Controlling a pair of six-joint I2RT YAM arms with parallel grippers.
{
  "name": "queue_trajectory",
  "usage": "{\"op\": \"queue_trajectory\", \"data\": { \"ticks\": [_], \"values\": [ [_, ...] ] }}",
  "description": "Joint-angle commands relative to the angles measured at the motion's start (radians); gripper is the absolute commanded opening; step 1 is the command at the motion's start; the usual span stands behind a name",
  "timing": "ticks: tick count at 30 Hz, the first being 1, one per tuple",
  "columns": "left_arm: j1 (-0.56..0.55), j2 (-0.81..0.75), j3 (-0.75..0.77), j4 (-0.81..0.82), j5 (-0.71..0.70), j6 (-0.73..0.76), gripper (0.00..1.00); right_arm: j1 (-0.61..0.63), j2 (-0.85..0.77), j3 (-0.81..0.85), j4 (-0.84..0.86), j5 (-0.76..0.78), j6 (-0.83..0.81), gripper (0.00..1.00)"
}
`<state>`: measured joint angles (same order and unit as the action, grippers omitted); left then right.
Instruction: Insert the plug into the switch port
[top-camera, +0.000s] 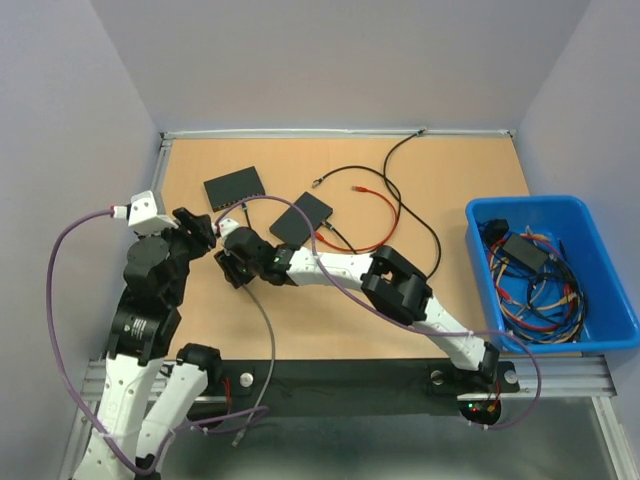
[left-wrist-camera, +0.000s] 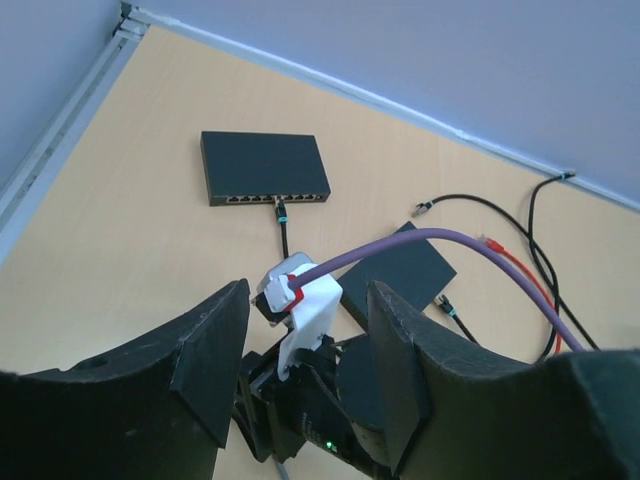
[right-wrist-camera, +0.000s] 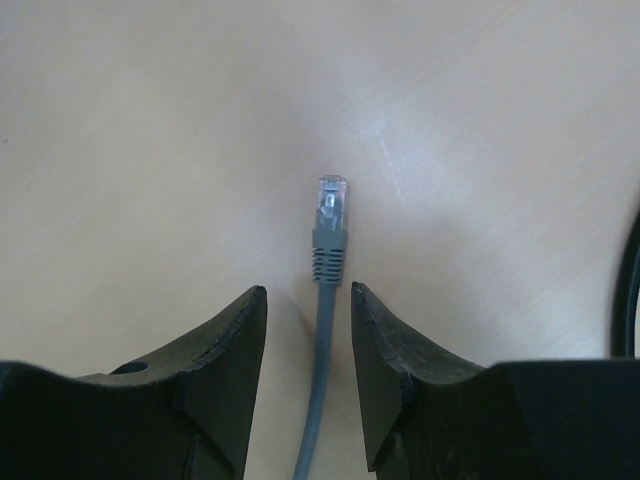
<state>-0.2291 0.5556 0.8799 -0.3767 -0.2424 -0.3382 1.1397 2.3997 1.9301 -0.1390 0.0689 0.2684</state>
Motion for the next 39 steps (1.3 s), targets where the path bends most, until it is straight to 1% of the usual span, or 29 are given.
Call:
{"op": "queue_trajectory", "data": {
  "ticks": [1, 4, 9, 11, 19, 24, 33, 35, 36, 39],
  "values": [
    [-0.001, -0.075, -0.048, 0.085, -0.021, 0.025, 0.61, 0.009, 0.038, 0.084, -0.046, 0.075, -0.011, 0.45],
    [-0.001, -0.123, -0.084, 0.087, -0.037, 0.031, 0.61, 0.011, 0.082, 0.144, -0.074, 0.129, -0.020, 0.45],
    [-0.001, -0.204, -0.133, 0.105, -0.052, 0.041, 0.62, 0.014, 0.114, 0.178, -0.094, 0.131, -0.024, 0.45],
    [0.000, -0.212, -0.143, 0.111, -0.064, 0.047, 0.64, 0.014, 0.125, 0.191, -0.097, 0.128, -0.024, 0.45],
    [-0.001, -0.180, -0.150, 0.111, -0.066, 0.044, 0.65, 0.031, 0.141, 0.205, -0.111, 0.126, -0.026, 0.44],
    [-0.001, -0.180, -0.156, 0.117, -0.066, 0.048, 0.65, 0.046, 0.156, 0.207, -0.119, 0.141, -0.034, 0.37],
    [0.001, -0.178, -0.159, 0.117, -0.067, 0.048, 0.65, 0.063, 0.176, 0.204, -0.143, 0.197, -0.044, 0.33],
    [0.001, -0.175, -0.159, 0.119, -0.067, 0.048, 0.65, 0.061, 0.177, 0.193, -0.146, 0.203, -0.040, 0.27],
    [0.001, -0.175, -0.159, 0.117, -0.067, 0.048, 0.65, 0.061, 0.179, 0.184, -0.146, 0.204, -0.038, 0.23],
    [0.002, -0.177, -0.160, 0.119, -0.067, 0.050, 0.65, 0.061, 0.182, 0.176, -0.146, 0.216, -0.037, 0.16]
  ]
}}
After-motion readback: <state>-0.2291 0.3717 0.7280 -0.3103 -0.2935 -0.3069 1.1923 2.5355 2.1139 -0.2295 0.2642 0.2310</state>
